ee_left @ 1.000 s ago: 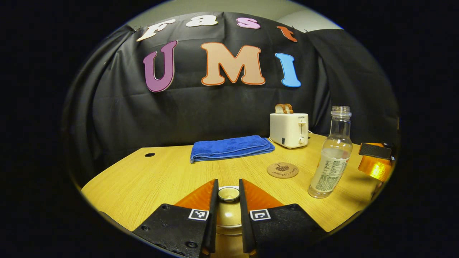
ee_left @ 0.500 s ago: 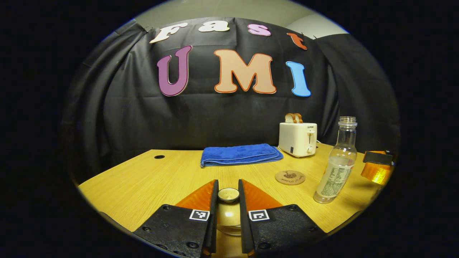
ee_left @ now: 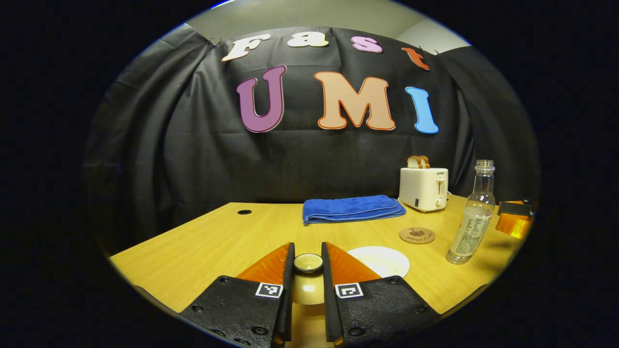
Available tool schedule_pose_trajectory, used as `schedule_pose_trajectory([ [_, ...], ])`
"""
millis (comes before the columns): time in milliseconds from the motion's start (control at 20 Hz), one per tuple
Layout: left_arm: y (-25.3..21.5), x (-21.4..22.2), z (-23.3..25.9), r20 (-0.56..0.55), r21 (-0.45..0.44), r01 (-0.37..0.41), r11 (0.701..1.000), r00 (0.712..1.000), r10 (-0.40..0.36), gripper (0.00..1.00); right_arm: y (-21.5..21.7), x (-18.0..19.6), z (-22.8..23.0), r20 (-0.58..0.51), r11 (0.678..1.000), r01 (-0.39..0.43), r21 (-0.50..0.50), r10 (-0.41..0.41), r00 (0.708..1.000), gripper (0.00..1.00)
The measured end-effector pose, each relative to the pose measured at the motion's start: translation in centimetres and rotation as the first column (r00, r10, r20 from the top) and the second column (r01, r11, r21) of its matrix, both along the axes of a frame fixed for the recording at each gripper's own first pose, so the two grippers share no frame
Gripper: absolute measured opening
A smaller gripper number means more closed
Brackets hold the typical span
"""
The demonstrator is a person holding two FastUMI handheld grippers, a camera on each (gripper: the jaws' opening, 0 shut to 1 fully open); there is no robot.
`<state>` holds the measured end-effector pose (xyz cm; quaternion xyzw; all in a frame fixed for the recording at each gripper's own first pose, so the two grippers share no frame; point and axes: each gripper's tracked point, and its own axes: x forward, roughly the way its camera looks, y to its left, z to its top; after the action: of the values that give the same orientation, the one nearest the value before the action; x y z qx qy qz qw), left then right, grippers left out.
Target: Open the teacup lid with one hand, grasp the water bottle and pour water into the teacup with the other hand; after pouring, place the water bottle on the coaster and then close the teacup lid.
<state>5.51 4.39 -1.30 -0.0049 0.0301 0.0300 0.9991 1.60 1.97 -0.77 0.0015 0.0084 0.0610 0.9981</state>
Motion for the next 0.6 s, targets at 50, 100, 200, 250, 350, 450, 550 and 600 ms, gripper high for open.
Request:
schedule_pose_trajectory([
  [50,0.5,-0.3,0.0,0.006,-0.001,-0.005,1.0,1.0,0.005,0.24,0.2,0.4,-0.1,-0.004,1.0,-0.003,-0.001,0.003,1.0,0.96],
  [100,1.0,-0.5,0.1,0.008,-0.005,-0.012,1.0,1.0,0.012,0.24,0.4,0.7,-0.2,-0.012,1.0,-0.006,-0.001,0.006,1.0,0.96],
  [200,2.2,-1.1,0.1,0.015,-0.005,-0.031,0.999,0.999,0.031,0.24,0.6,1.6,-0.7,-0.039,1.0,0.0,-0.005,-0.001,0.999,0.96],
  [250,2.8,-1.4,0.2,0.021,-0.004,-0.04,0.999,0.999,0.04,0.24,0.6,2.0,-1.0,-0.056,1.0,0.004,-0.008,-0.005,0.998,1.0],
  [350,3.5,-1.8,0.5,0.041,-0.011,-0.051,0.999,0.998,0.051,0.24,0.5,2.8,-1.5,-0.086,1.0,0.021,-0.013,-0.022,0.996,1.0],
  [450,4.0,-2.1,0.6,0.049,-0.009,-0.061,0.998,0.997,0.061,0.24,0.4,3.4,-1.9,-0.116,0.999,0.035,-0.017,-0.037,0.993,0.97],
  [550,4.2,-2.2,0.7,0.047,-0.009,-0.065,0.998,0.997,0.065,0.24,0.3,3.7,-2.1,-0.134,0.998,0.053,-0.021,-0.055,0.989,0.93],
  [600,4.3,-2.3,0.7,0.048,-0.007,-0.066,0.998,0.997,0.066,0.25,0.3,3.9,-2.0,-0.134,0.998,0.056,-0.023,-0.058,0.989,0.97],
])
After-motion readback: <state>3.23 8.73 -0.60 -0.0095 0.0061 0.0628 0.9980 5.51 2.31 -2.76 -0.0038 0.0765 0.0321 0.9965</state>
